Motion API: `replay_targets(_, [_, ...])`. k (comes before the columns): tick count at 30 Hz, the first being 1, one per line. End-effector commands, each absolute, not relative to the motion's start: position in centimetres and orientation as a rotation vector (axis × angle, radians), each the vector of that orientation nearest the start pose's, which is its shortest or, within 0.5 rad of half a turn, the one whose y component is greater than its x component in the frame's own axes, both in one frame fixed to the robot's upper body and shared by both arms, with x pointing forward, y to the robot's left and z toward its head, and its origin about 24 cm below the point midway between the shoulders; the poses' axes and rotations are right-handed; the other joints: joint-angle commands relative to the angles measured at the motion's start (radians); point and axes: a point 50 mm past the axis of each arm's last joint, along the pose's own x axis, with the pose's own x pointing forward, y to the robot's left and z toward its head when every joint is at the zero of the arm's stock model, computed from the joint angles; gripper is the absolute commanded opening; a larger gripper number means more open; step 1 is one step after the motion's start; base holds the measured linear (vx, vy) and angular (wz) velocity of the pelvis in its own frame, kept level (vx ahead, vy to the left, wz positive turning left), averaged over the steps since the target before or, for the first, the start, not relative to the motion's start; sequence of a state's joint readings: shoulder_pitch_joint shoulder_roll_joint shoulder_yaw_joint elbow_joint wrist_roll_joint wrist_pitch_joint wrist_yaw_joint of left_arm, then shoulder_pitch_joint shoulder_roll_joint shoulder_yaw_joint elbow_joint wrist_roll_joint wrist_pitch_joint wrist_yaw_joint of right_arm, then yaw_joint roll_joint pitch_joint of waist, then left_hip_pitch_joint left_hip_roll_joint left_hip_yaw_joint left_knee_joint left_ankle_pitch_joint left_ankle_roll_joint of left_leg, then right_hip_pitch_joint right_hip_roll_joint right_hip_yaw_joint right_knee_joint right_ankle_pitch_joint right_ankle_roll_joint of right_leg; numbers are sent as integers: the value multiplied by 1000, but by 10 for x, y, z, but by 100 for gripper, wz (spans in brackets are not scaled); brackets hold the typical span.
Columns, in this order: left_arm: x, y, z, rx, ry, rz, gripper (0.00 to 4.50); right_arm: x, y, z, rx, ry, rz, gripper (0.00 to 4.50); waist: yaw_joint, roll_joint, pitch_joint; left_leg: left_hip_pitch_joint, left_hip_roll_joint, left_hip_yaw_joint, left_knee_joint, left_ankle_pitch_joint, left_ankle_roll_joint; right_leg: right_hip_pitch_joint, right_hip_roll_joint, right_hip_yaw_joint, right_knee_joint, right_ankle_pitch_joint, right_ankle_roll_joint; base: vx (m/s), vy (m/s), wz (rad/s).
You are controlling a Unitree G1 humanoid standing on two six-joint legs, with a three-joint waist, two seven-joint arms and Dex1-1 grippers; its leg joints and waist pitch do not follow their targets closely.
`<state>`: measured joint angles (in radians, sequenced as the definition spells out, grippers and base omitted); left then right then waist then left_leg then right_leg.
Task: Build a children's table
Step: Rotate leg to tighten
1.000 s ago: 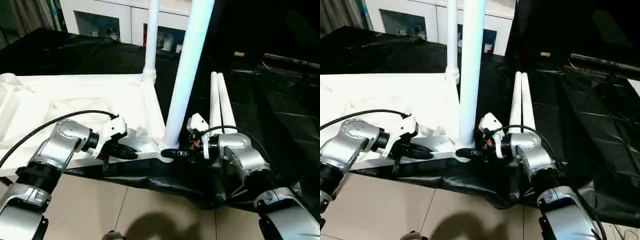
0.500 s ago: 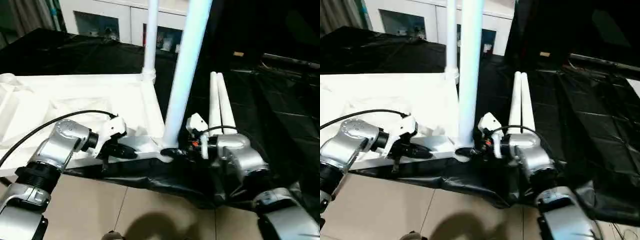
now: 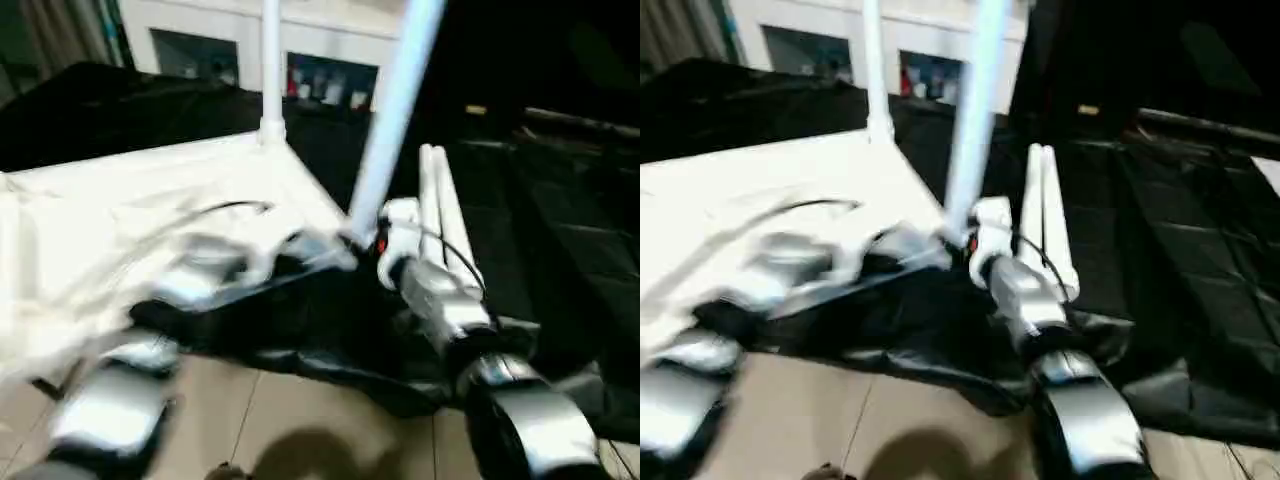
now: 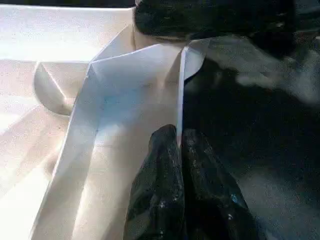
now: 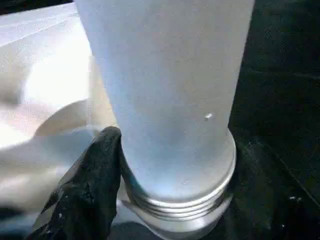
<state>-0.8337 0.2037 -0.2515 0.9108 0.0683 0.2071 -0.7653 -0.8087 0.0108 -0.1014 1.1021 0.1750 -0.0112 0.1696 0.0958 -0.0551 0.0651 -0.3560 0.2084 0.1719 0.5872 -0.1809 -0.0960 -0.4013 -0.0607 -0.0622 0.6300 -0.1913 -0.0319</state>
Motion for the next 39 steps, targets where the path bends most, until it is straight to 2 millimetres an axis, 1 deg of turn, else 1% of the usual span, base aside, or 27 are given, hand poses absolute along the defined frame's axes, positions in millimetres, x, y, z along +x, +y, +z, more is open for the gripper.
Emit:
replay_targets(1, [375, 112, 69, 388, 404, -763, 0, 362, -91, 22, 203, 373, 256, 273, -5, 13, -78, 6, 19, -1, -64, -140, -14, 54, -76, 53, -70, -104, -189, 0, 0, 0])
replay_targets(2, [375, 109, 69, 388, 401, -779, 0, 363, -89, 24, 190, 364, 264, 273, -4, 15, -80, 5, 19, 0, -62, -114, -1, 55, -75, 52, -65, -52, -197, 0, 0, 0])
replay_targets(4, [374, 105, 70, 403, 395, -824, 0, 364, -89, 27, 170, 335, 279, 273, -4, 16, -81, 3, 17, 1, -60, -91, 16, 58, -75, 51, -61, -10, -209, 0, 0, 0])
replay_targets(5, [373, 105, 70, 405, 393, -830, 0, 364, -89, 28, 171, 330, 280, 329, -5, 14, -81, 1, 17, 2, -59, -92, 24, 60, -76, 51, -61, -7, -214, 0, 0, 0])
replay_targets(8, [373, 105, 69, 421, 386, -860, 0, 366, -89, 35, 191, 282, 306, 352, -7, 17, -77, -1, 18, 0, -63, -130, 24, 61, -79, 51, -70, -83, -205, 0, 0, 0])
replay_targets(9, [373, 105, 69, 415, 387, -867, 0, 367, -88, 38, 180, 263, 330, 364, -7, 17, -77, -1, 18, 0, -63, -130, 24, 61, -79, 51, -70, -83, -205, 0, 0, 0])
replay_targets(11, [373, 102, 71, 419, 351, -890, 0, 368, -86, 44, 103, 222, 379, 376, -10, 19, -76, 2, 19, -1, -63, -139, 20, 60, -78, 50, -75, -108, -198, 0, 0, 0])
replay_targets(13, [373, 99, 75, 419, 309, -922, 0, 367, -87, 49, 78, 194, 423, 376, -10, 21, -78, 2, 19, 0, -62, -120, 26, 61, -77, 51, -71, -73, -209, 0, 0, 0])
replay_targets(16, [374, 91, 86, 403, 201, -942, 0, 360, -96, 53, 17, 169, 489, 376, -8, 18, -77, -1, 16, 0, -60, -90, 50, 66, -73, 50, -67, -18, -211, 0, 0, 0])
replay_targets(18, [375, 89, 90, 345, 182, -963, 0, 355, -103, 53, -18, 162, 499, 376, -4, 18, -83, 3, 19, 1, -56, -56, 70, 64, -75, 51, -60, 46, -219, 0, 0, 0])
replay_targets(20, [376, 88, 97, 312, 156, -972, 44, 351, -107, 53, -25, 156, 500, 385, -2, 17, -84, 2, 19, 1, -55, -48, 77, 64, -75, 50, -56, 72, -235, 0, 0, 0])
replay_targets(22, [377, 87, 104, 289, 119, -977, 58, 350, -109, 53, -23, 154, 495, 385, 0, 17, -83, 0, 20, 2, -55, -66, 76, 63, -78, 50, -58, 68, -252, 0, 0, 0])
replay_targets(24, [379, 89, 110, 279, 90, -956, 85, 349, -110, 53, -28, 154, 489, 385, -5, 14, -78, 1, 23, 2, -59, -113, 60, 60, -77, 49, -64, 8, -250, 0, 0, 0])
replay_targets(26, [383, 102, 119, 295, 98, -901, 85, 347, -106, 52, -25, 157, 500, 385, -7, 18, -76, 0, 23, 0, -61, -125, 49, 60, -80, 49, -66, -35, -232, 0, 0, 0])
replay_targets(27, [385, 114, 125, 297, 114, -856, 97, 345, -102, 51, -29, 161, 511, 385, -13, 19, -73, -4, 21, -2, -62, -131, 39, 63, -78, 49, -68, -63, -217, 0, 0, 0])
replay_targets(28, [385, 115, 125, 297, 114, -855, 107, 345, -102, 51, -29, 161, 511, 385, -15, 18, -73, -3, 22, -2, -63, -134, 32, 63, -79, 49, -68, -74, -211, 0, 0, 0])
replay_targets(29, [385, 149, 138, 330, 140, -727, 118, 343, -96, 51, -35, 164, 534, 385, -19, 14, -73, -3, 19, -1, -62, -135, 26, 62, -77, 50, -69, -91, -202, 0, 0, 0])
replay_targets(30, [385, 149, 138, 330, 140, -727, 118, 343, -96, 51, -35, 164, 534, 385, -20, 14, -75, -2, 25, -3, -64, -134, 20, 64, -81, 49, -63, -88, -205, 0, 0, 0])
replay_targets(31, [385, 157, 141, 336, 140, -694, 125, 341, -95, 52, -36, 168, 542, 385, -30, 22, -73, -2, 20, -2, -63, -126, 19, 59, -73, 49, -70, -98, -194, 0, 0, 0])
replay_targets(32, [383, 176, 147, 348, 145, -628, 130, 339, -93, 52, -38, 174, 556, 385, -32, 9, -74, 0, 23, 0, -62, -121, 21, 59, -74, 50, -67, -82, -197, 0, 0, 0])
replay_targets(33, [381, 187, 151, 364, 145, -587, 130, 338, -92, 51, -39, 181, 564, 385, -32, 10, -75, -2, 23, -1, -63, -101, 25, 58, -72, 49, -63, -58, -202, 0, 0, 0])
replay_targets(34, [374, 212, 159, 394, 146, -504, 138, 335, -89, 49, -44, 196, 580, 385, -35, 10, -75, -8, 27, -7, -65, -79, 24, 63, -76, 47, -52, -32, -206, 0, 0, 0])
replay_targets(35, [368, 229, 165, 410, 141, -441, 163, 334, -87, 47, -50, 204, 592, 385, -37, 3, -74, -7, 27, -3, -66, -80, 25, 58, -73, 46, -55, -35, -202, 0, 0, 0])
replay_targets(36, [362, 247, 171, 438, 132, -375, 163, 333, -84, 44, -57, 214, 602, 385, -39, 0, -73, -6, 26, -3, -65, -84, 27, 56, -73, 46, -55, -44, -198, 0, 0, 0])
replay_targets(37, [354, 262, 177, 458, 128, -316, 172, 332, -81, 42, -63, 222, 611, 385, -41, 9, -74, -2, 25, -2, -65, -80, 22, 52, -72, 48, -56, -41, -198, 0, 0, 0])
replay_targets(38, [349, 273, 182, 469, 123, -271, 172, 332, -79, 41, -65, 228, 617, 385, -43, 13, -73, 2, 29, -2, -65, -77, 16, 46, -70, 48, -54, -18, -206, 0, 0, 0])
replay_targets(39, [341, 289, 191, 488, 96, -195, 180, 332, -77, 40, -60, 234, 620, 385, -43, 2, -70, 4, 30, 0, -67, -92, 11, 44, -68, 47, -56, -21, -206, 0, 0, 0])
